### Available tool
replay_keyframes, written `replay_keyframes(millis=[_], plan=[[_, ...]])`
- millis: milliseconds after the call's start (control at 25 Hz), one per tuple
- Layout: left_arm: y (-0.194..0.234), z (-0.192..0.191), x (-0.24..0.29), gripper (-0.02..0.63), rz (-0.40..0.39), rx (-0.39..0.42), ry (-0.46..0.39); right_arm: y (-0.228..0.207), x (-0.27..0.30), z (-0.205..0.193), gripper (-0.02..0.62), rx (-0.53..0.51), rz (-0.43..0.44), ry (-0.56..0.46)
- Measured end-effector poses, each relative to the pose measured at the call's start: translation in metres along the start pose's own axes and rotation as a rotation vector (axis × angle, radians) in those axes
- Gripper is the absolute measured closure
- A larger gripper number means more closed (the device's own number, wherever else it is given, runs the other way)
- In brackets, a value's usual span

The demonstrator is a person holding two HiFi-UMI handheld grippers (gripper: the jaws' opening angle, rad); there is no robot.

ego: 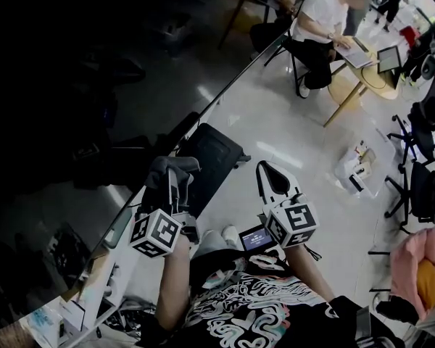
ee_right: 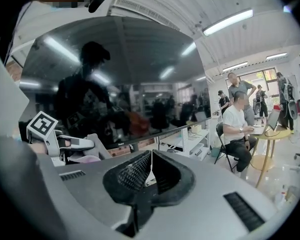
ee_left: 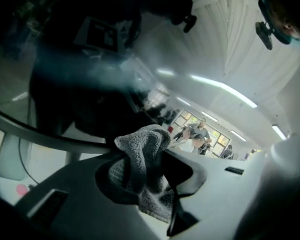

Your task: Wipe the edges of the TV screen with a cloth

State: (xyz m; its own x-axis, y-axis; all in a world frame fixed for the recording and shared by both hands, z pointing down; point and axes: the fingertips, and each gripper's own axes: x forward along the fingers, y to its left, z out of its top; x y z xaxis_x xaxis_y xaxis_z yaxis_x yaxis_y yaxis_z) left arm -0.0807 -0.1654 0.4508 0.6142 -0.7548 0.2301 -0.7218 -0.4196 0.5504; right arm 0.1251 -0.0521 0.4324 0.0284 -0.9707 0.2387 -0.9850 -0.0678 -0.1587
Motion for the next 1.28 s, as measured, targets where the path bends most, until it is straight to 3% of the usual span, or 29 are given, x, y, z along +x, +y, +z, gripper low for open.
replay_keyframes(millis=[360,800,1040,1280], plan=[[0.000,0.005,0.006,0.466,-0.140,-0.205,0.027,0.035,0.016,0.008,0.566,-0.011,-0.012,0.013],[-0.002,0.004,0.021,0.466,-0.188,-0.417,0.019,0.037,-0.007,0.010,0.566,-0.033,-0.134,0.031],[0.001,0.004,0.020,0.466,-0.185,-0.467,0.003,0.039,-0.017,0.003,0.566,-0.027,-0.190,0.035],[-0.009,-0.003,0.023,0.466,-0.238,-0.727,-0.009,0.051,-0.025,0.000,0.566,-0.016,-0.220,0.028]])
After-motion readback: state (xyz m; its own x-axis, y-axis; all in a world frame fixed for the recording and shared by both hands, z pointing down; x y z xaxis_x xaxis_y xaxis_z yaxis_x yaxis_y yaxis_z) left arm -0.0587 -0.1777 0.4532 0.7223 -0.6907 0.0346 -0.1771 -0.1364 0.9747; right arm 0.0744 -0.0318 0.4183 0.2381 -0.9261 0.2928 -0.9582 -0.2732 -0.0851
